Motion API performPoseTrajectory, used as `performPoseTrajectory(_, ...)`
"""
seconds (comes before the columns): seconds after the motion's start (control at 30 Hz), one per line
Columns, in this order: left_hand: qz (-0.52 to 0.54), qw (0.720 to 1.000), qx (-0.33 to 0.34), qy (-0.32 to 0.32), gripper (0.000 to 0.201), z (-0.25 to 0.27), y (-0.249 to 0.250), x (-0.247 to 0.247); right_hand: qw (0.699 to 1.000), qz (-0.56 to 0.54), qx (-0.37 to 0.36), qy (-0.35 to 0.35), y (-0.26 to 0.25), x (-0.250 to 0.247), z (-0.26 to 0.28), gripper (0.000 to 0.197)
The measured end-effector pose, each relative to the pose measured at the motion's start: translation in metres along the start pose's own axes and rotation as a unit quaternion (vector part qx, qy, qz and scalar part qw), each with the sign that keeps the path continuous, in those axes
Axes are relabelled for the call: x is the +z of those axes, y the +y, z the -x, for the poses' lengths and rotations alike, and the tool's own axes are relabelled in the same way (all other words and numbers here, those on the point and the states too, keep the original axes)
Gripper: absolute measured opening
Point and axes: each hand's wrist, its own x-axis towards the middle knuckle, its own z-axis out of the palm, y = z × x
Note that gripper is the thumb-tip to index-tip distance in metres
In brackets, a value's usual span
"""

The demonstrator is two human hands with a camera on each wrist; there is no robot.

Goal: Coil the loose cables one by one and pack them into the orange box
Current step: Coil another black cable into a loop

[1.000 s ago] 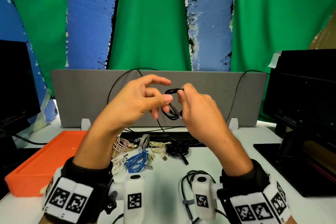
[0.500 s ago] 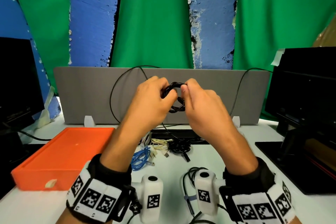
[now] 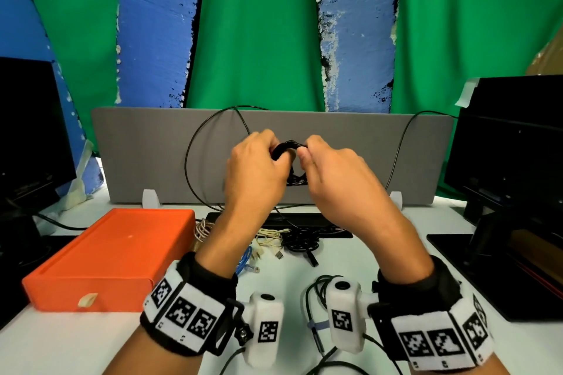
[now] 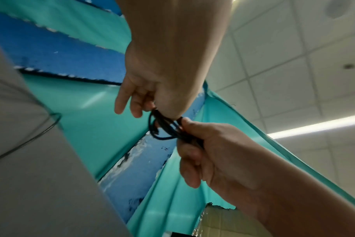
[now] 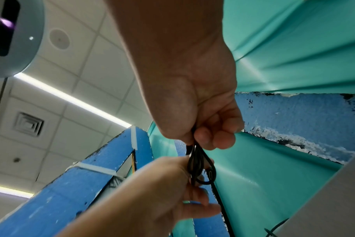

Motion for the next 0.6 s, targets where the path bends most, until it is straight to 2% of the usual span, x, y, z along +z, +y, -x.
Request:
performPoseTrajectory(0.03, 0.049, 0.999, -0.011, 0.007, 0.023, 0.001, -0.001, 0.005, 1.0, -0.01, 0.001, -0.004, 0.003, -0.001, -0.001, 0.029)
performPoseTrajectory(0.1, 0.071, 0.997, 0.018, 0.039, 0.022, 0.004, 0.0, 0.013, 0.999, -0.038, 0.002, -0.011, 0.009, -0.004, -0.002, 0.031)
performPoseTrajectory(0.17, -0.004, 0.995, 0.074, 0.063, 0.015, 0.009, 0.002, 0.016, 0.999, -0.051, 0.002, -0.017, 0.015, -0.006, -0.002, 0.032)
performPoseTrajectory(0.23, -0.091, 0.988, 0.11, 0.058, 0.012, 0.009, 0.002, 0.014, 0.998, -0.054, 0.001, -0.026, 0.019, -0.005, -0.003, 0.033)
performPoseTrajectory(0.3, -0.101, 0.991, 0.092, -0.004, 0.031, 0.005, 0.001, 0.009, 0.998, -0.055, -0.007, -0.038, 0.02, -0.002, -0.004, 0.032)
performPoseTrajectory(0.37, -0.005, 0.986, 0.071, -0.148, 0.039, 0.001, 0.002, -0.002, 0.996, -0.077, -0.023, -0.045, 0.022, 0.001, -0.006, 0.03)
performPoseTrajectory(0.43, 0.074, 0.957, 0.079, -0.268, 0.037, 0.0, 0.001, -0.014, 0.99, -0.129, -0.033, -0.047, 0.025, 0.0, -0.008, 0.027)
performPoseTrajectory(0.5, 0.111, 0.948, 0.1, -0.28, 0.027, 0.002, 0.004, -0.024, 0.983, -0.176, -0.033, -0.033, 0.027, -0.003, -0.009, 0.027)
performPoseTrajectory(0.6, 0.152, 0.959, 0.115, -0.208, 0.017, 0.004, 0.011, -0.027, 0.977, -0.21, -0.024, 0.012, 0.024, -0.004, -0.009, 0.03)
